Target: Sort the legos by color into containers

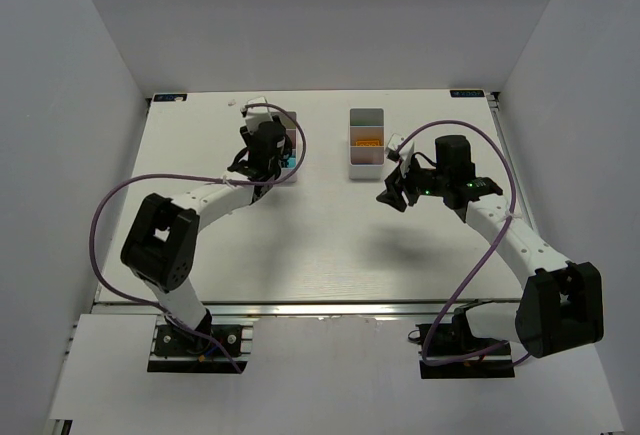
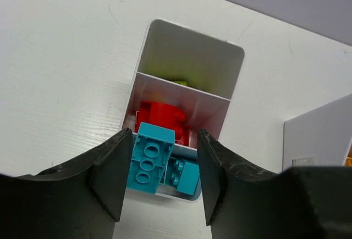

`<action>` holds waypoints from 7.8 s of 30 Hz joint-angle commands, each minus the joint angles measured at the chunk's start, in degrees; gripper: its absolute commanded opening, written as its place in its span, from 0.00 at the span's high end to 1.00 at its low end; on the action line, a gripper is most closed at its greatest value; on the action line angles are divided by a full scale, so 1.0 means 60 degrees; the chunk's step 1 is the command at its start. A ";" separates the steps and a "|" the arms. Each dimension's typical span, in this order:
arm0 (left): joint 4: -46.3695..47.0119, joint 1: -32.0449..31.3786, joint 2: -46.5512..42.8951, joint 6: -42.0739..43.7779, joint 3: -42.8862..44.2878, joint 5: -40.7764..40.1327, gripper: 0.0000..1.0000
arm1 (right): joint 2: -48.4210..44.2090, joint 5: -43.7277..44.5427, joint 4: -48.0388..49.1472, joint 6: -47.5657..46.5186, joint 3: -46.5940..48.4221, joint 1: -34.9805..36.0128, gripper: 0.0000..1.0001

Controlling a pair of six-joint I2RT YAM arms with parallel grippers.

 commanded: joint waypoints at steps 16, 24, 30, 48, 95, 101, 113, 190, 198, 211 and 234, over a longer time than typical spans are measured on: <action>-0.3756 0.0533 -0.0231 -0.1507 0.1335 0.1140 0.87 | -0.0165 -0.0035 0.0063 0.0034 0.0036 -0.0101 0.40; -0.4590 0.1089 0.0370 -0.1874 0.1861 0.1637 0.92 | -0.0121 -0.0035 0.0093 0.0019 0.0037 -0.0115 0.40; -0.4606 0.1178 0.0678 -0.1786 0.2038 0.2091 0.92 | -0.0092 -0.0049 0.0151 0.0048 0.0007 -0.0130 0.40; -0.4783 0.1192 0.0269 -0.1947 0.1834 0.1742 0.92 | -0.0062 -0.0064 0.0195 0.0063 -0.0081 -0.0174 0.40; -0.4489 0.1192 0.0504 -0.1713 0.1848 0.3908 0.94 | -0.0062 -0.0064 0.0151 0.0019 -0.0081 -0.0218 0.40; -0.4256 0.1192 -0.1162 -0.1815 0.0928 0.4507 0.70 | -0.0077 0.0067 -0.0038 0.0647 0.0211 -0.0641 0.36; -0.4504 0.1192 -0.5970 -0.2224 -0.2207 0.3441 0.02 | 0.1987 0.3740 -0.2514 0.5159 0.2262 -0.3525 0.11; -0.4811 0.1236 -0.7305 -0.2753 -0.2839 0.1697 0.02 | 0.6062 0.1592 -0.2018 0.3989 0.5442 -0.5286 1.00; -0.4812 0.1236 -0.7481 -0.2797 -0.2825 0.1682 0.02 | 0.4935 -0.1041 -0.1169 0.2205 0.5252 -0.4103 1.00; -0.5163 0.1236 -0.7744 -0.2841 -0.2605 0.1580 0.02 | 0.4755 -0.1034 -0.2709 -0.5401 0.6232 -0.0439 1.00; -0.5412 0.1236 -0.8374 -0.3017 -0.2956 0.1389 0.02 | 0.5958 0.1825 -0.0816 -0.5211 0.5603 0.0486 0.82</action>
